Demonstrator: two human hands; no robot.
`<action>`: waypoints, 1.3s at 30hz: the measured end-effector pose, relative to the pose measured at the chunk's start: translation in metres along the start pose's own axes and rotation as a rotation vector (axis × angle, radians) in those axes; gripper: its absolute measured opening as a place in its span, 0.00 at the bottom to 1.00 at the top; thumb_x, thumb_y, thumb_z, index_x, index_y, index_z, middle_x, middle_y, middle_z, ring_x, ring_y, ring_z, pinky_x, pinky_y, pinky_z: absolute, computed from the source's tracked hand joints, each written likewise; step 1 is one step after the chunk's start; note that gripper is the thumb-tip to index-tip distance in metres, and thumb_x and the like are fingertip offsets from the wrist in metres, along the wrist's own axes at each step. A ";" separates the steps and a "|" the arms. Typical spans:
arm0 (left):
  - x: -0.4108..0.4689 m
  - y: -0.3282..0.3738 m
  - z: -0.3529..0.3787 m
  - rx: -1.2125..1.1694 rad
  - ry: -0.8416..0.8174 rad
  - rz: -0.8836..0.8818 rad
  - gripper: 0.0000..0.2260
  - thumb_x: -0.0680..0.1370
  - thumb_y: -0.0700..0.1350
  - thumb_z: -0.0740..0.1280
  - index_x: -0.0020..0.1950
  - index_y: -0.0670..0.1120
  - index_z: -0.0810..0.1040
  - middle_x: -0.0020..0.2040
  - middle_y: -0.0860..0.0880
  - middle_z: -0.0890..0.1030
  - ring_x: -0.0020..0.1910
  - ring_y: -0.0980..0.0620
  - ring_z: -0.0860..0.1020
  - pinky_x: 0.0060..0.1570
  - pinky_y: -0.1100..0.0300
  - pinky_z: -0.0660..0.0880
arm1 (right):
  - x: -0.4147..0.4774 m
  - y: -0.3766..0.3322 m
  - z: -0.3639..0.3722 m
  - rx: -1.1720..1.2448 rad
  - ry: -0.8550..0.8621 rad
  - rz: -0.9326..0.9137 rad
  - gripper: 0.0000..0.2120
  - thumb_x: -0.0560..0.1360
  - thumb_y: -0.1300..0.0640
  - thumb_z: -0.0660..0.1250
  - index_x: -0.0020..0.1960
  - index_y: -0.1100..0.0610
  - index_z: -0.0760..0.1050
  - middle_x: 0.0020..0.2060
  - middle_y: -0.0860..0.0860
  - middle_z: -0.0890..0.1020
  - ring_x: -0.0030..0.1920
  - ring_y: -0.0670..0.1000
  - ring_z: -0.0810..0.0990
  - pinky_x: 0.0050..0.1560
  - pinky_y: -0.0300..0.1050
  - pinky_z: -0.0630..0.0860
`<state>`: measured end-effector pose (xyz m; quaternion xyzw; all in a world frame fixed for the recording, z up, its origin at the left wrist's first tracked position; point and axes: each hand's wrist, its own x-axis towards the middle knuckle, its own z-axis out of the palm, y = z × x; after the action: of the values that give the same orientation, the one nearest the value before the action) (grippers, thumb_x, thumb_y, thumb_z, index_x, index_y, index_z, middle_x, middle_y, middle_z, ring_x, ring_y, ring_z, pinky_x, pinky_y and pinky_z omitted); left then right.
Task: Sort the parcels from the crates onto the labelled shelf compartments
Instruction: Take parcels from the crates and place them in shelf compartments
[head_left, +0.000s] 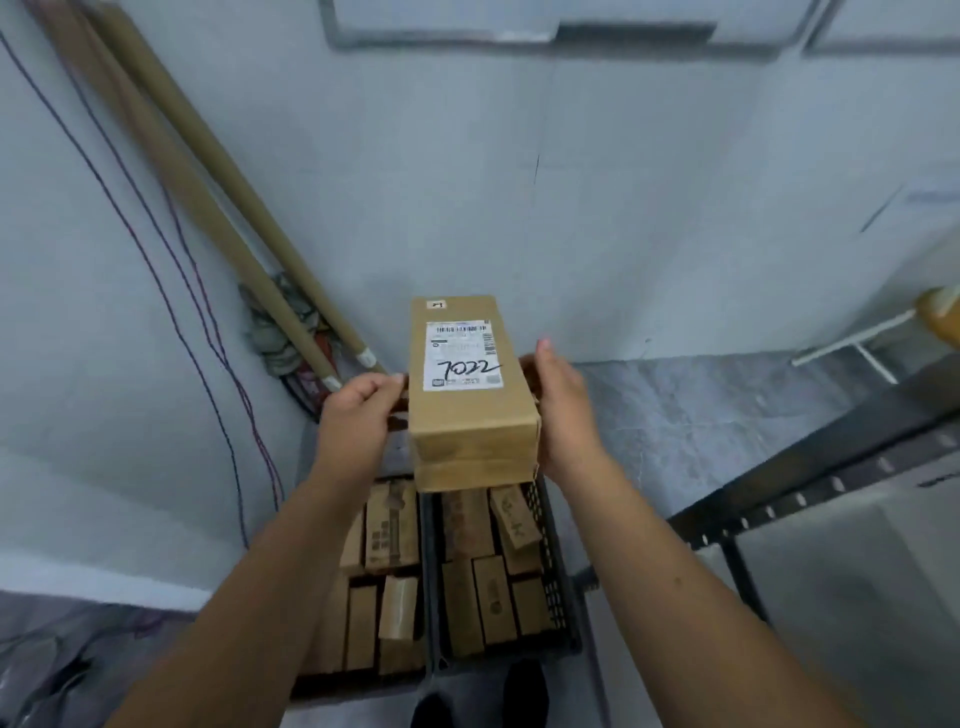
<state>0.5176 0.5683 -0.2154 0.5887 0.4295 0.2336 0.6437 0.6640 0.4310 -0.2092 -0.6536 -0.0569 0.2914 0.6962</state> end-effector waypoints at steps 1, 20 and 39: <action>-0.003 0.016 -0.005 -0.008 -0.014 0.031 0.11 0.83 0.46 0.68 0.42 0.47 0.84 0.41 0.46 0.87 0.41 0.51 0.82 0.47 0.53 0.77 | -0.005 -0.016 0.005 0.007 -0.007 -0.032 0.21 0.86 0.46 0.61 0.49 0.63 0.81 0.39 0.53 0.86 0.39 0.48 0.84 0.41 0.41 0.80; -0.036 0.190 -0.030 -0.154 -0.012 0.454 0.10 0.82 0.39 0.70 0.58 0.53 0.83 0.56 0.49 0.86 0.57 0.49 0.85 0.56 0.57 0.82 | -0.022 -0.179 0.038 -0.078 -0.314 -0.450 0.22 0.65 0.65 0.72 0.59 0.57 0.85 0.45 0.55 0.83 0.48 0.51 0.83 0.63 0.54 0.81; -0.007 0.193 -0.016 0.102 -0.263 0.661 0.12 0.77 0.41 0.75 0.54 0.57 0.80 0.53 0.57 0.86 0.55 0.54 0.85 0.59 0.45 0.83 | -0.062 -0.184 0.024 -0.240 0.096 -0.522 0.18 0.70 0.66 0.78 0.56 0.50 0.81 0.51 0.48 0.87 0.49 0.50 0.88 0.48 0.58 0.86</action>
<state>0.5404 0.6097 -0.0279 0.7521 0.1407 0.3297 0.5530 0.6624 0.4268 -0.0138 -0.7075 -0.2242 0.0627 0.6673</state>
